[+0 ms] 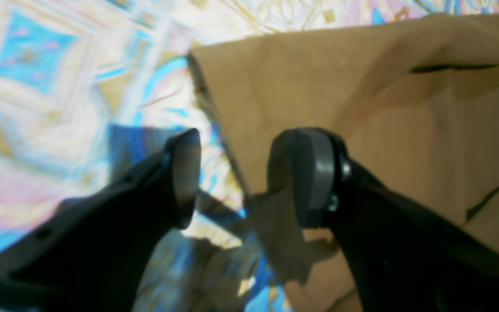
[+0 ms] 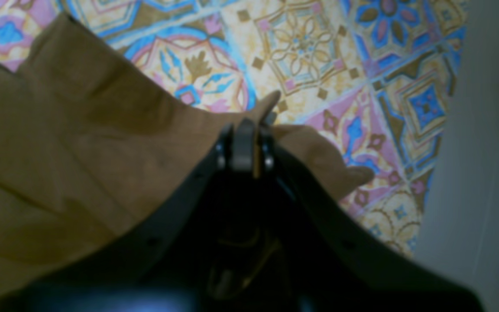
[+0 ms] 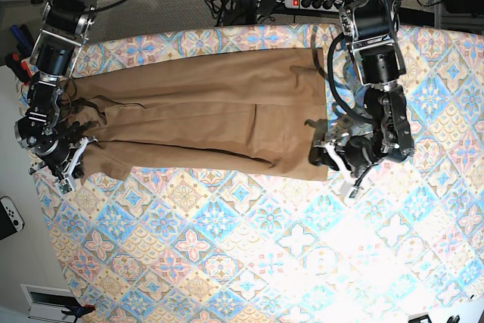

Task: Layout the t-shirt on the table in an organized manner, then fold the t-shirt properly
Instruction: 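Move the left gripper along the shirt and grasp its long edge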

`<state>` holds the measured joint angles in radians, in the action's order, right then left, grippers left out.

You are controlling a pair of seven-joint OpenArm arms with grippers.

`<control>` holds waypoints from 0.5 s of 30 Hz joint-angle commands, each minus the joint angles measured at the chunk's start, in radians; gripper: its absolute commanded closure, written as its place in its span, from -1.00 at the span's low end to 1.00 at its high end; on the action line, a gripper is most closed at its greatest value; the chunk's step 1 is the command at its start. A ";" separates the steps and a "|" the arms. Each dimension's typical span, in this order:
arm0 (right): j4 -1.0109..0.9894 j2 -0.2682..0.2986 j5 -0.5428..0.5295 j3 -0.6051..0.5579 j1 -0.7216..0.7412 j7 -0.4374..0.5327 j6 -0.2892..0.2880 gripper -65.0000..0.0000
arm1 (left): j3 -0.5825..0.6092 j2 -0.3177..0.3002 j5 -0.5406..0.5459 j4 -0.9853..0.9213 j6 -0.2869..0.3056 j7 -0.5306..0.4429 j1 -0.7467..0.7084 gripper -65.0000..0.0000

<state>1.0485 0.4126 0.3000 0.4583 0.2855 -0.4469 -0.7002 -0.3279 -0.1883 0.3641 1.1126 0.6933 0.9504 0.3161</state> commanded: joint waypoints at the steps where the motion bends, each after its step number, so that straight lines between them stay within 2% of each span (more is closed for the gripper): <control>1: 0.020 0.021 -0.011 0.004 0.025 0.020 0.002 1.00 | 0.002 -0.006 0.014 0.001 0.005 -0.014 0.025 -0.02; 7: 0.020 0.021 -0.011 0.004 0.024 0.020 0.002 1.00 | 0.069 0.000 0.020 -0.018 0.005 -0.018 0.025 -0.01; 9: 0.020 0.021 -0.011 0.004 0.024 0.020 0.002 1.00 | 0.088 0.000 0.020 -0.018 0.005 -0.018 0.025 0.07; 12: 0.020 0.021 -0.011 0.004 0.024 0.020 0.002 1.00 | 0.095 0.003 0.016 -0.018 0.005 -0.020 0.024 0.39; 15: 0.020 0.021 -0.011 0.004 0.024 0.020 0.002 1.00 | 0.095 0.014 0.014 -0.018 0.005 -0.018 0.024 0.82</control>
<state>1.0485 0.4126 0.3000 0.4583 0.2848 -0.4469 -0.7002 -0.2329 -0.1745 0.3710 1.0843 0.6960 0.9291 0.3191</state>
